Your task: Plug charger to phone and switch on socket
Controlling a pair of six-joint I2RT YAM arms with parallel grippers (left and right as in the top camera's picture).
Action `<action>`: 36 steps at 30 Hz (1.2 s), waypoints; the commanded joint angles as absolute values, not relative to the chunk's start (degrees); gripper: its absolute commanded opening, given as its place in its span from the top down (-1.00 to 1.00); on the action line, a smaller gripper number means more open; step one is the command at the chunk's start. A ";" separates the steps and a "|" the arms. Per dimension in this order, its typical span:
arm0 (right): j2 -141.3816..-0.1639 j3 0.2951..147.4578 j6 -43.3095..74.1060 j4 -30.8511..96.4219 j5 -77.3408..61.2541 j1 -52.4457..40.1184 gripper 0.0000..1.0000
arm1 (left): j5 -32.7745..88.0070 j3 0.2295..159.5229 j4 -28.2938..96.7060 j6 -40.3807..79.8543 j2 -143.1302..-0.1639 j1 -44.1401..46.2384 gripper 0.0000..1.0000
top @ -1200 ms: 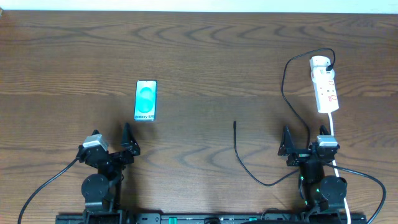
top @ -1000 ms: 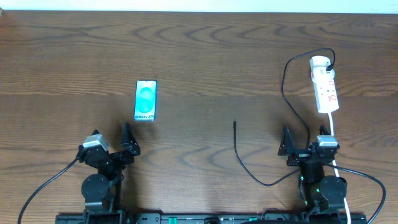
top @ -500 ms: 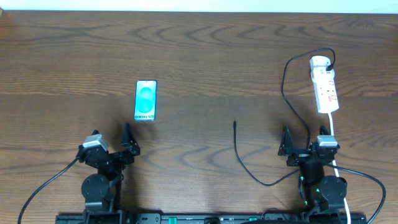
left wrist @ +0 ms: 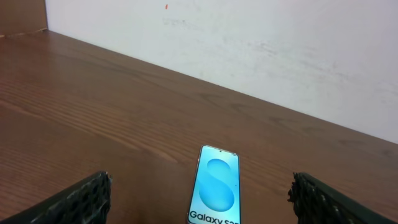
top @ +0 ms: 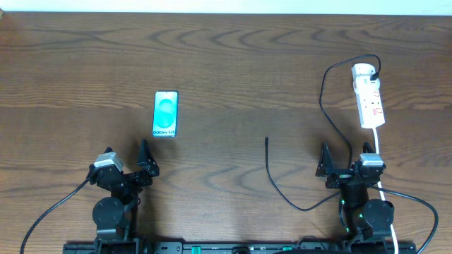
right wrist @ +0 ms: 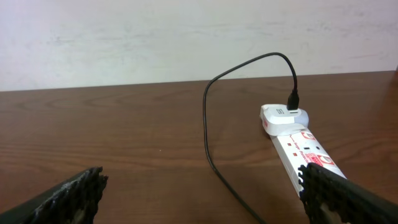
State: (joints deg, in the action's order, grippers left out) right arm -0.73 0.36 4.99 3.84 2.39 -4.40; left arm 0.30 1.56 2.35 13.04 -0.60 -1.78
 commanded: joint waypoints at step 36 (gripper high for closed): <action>-0.82 0.34 5.30 4.05 3.05 -4.54 -0.99 | -0.43 0.62 3.25 12.05 -0.23 -1.65 -0.85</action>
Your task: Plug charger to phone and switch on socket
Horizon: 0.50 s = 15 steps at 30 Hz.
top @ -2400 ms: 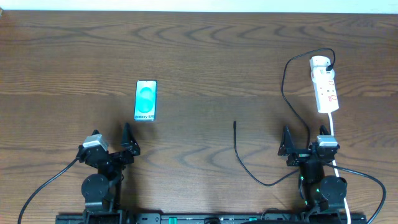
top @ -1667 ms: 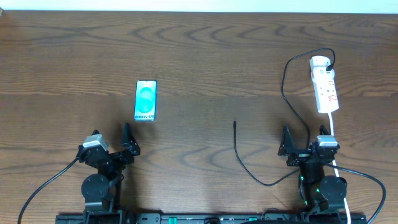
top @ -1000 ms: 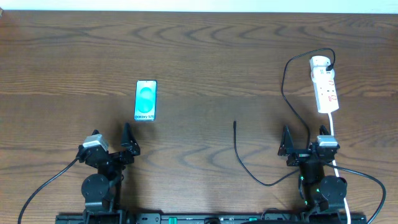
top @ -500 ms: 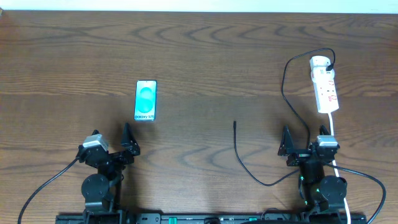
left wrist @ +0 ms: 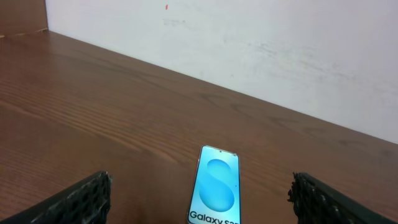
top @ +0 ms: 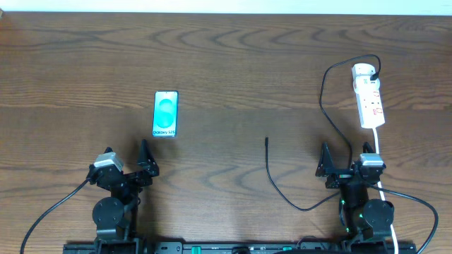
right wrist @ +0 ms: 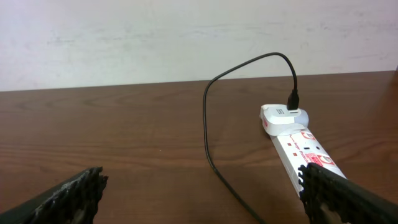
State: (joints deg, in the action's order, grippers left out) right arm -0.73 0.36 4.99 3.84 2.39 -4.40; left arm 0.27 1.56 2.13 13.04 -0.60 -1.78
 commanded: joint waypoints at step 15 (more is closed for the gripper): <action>-1.41 0.34 5.30 4.05 3.05 -4.56 -0.99 | 10.98 36.64 14.37 7.49 -31.27 -1.65 -0.85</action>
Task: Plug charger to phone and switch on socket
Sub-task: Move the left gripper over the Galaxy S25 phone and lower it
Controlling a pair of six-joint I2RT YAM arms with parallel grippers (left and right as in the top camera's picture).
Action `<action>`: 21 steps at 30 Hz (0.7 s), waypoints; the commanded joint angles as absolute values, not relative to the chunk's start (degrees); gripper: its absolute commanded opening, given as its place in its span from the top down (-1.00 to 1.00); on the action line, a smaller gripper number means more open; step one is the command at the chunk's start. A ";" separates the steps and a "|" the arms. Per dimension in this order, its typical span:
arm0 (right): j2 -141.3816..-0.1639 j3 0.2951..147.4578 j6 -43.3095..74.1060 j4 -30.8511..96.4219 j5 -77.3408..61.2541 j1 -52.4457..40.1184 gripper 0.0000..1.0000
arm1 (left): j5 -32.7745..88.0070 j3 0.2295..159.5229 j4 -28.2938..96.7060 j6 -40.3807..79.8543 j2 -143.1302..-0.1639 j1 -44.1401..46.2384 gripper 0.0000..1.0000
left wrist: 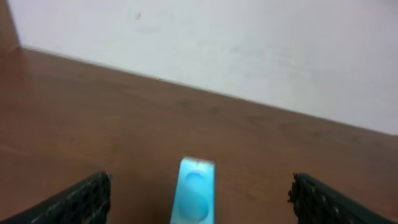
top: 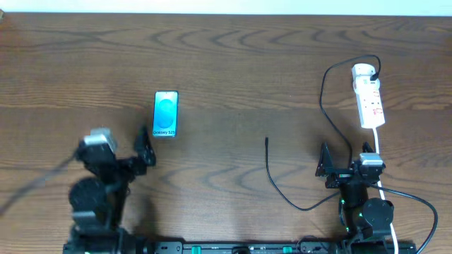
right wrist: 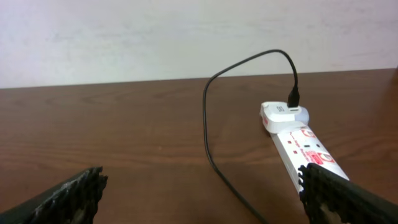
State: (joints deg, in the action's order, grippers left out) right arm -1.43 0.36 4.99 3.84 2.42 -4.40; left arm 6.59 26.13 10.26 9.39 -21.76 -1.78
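Note:
A phone (top: pixel 165 113) with a lit blue screen lies flat on the table, left of centre; the blurred left wrist view shows the phone (left wrist: pixel 196 198) straight ahead. My left gripper (top: pixel 124 149) is open just short of its near end, with nothing between the fingers. A white power strip (top: pixel 371 103) lies at the far right with a white charger (top: pixel 363 70) plugged into its far end. The black cable (top: pixel 272 178) loops back across the table, its free plug end (top: pixel 266 140) lying mid-table. My right gripper (top: pixel 346 162) is open near the strip's front end.
The table is dark brown wood (top: pixel 233 63), with a pale wall (right wrist: pixel 155 31) along its far edge. The power strip's white lead (top: pixel 379 152) runs toward the front beside the right arm. Black arm cables trail at the front edge.
My left arm has moved forward and stands nearer the phone, its view blurred by motion. The right arm, cable and phone lie as before.
At both earlier moments the two arms rested near the table's front edge with open grippers, the phone and the cable lying apart. Now only the left arm has shifted, standing closer to the phone.

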 commanded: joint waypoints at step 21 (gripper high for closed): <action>-1.41 0.34 5.30 4.05 3.05 -4.56 -0.98 | 11.55 90.96 62.46 0.03 -88.58 -1.65 -0.36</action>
